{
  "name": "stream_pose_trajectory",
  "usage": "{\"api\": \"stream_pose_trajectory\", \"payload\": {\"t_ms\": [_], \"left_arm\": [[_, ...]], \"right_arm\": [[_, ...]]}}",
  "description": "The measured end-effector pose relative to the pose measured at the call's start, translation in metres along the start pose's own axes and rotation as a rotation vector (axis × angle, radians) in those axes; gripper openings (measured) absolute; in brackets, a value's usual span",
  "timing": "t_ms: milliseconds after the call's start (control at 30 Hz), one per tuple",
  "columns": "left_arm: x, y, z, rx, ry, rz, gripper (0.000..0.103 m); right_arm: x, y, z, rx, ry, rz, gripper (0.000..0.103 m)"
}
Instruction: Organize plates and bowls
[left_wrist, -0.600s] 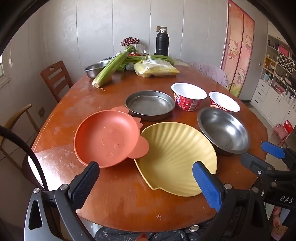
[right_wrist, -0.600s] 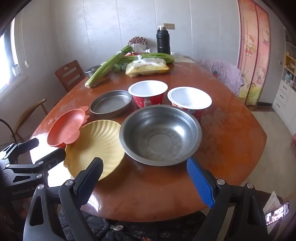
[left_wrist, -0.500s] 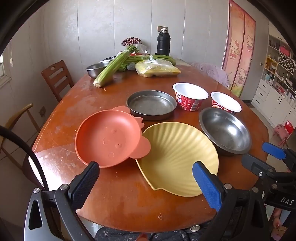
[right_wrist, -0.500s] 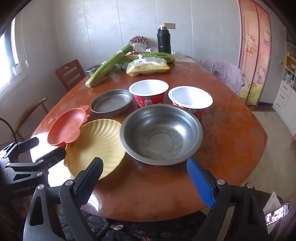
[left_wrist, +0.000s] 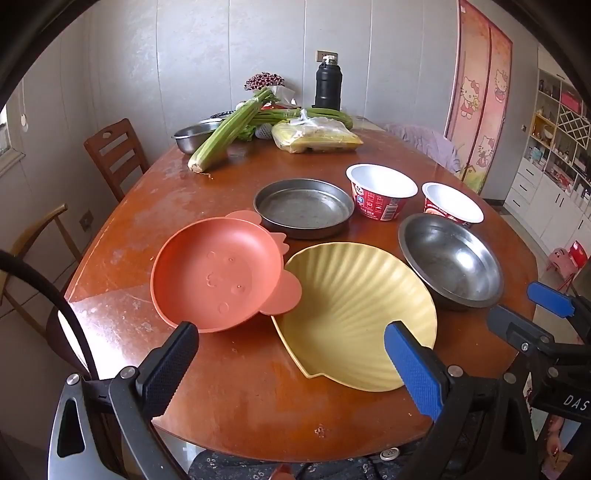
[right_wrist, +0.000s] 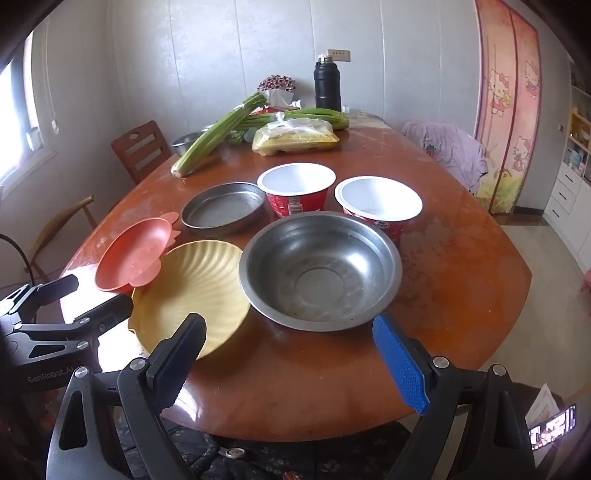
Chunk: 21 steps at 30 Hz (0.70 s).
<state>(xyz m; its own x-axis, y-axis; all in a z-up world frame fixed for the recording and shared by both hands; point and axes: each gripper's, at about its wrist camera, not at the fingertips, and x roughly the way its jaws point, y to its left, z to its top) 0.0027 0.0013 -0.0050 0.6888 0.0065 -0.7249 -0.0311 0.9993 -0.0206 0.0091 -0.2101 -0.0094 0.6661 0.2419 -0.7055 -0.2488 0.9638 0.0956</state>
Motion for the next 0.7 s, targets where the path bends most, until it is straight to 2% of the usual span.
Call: {"api": "stream_pose_trajectory", "payload": {"t_ms": [700], "left_arm": [[-0.0088,-0.0045,-0.0003,0.019,-0.007,-0.009,0.101]], "right_arm": [[-0.0053,-0.0002,-0.0011,-0.006,-0.005,-0.018,0.092]]}}
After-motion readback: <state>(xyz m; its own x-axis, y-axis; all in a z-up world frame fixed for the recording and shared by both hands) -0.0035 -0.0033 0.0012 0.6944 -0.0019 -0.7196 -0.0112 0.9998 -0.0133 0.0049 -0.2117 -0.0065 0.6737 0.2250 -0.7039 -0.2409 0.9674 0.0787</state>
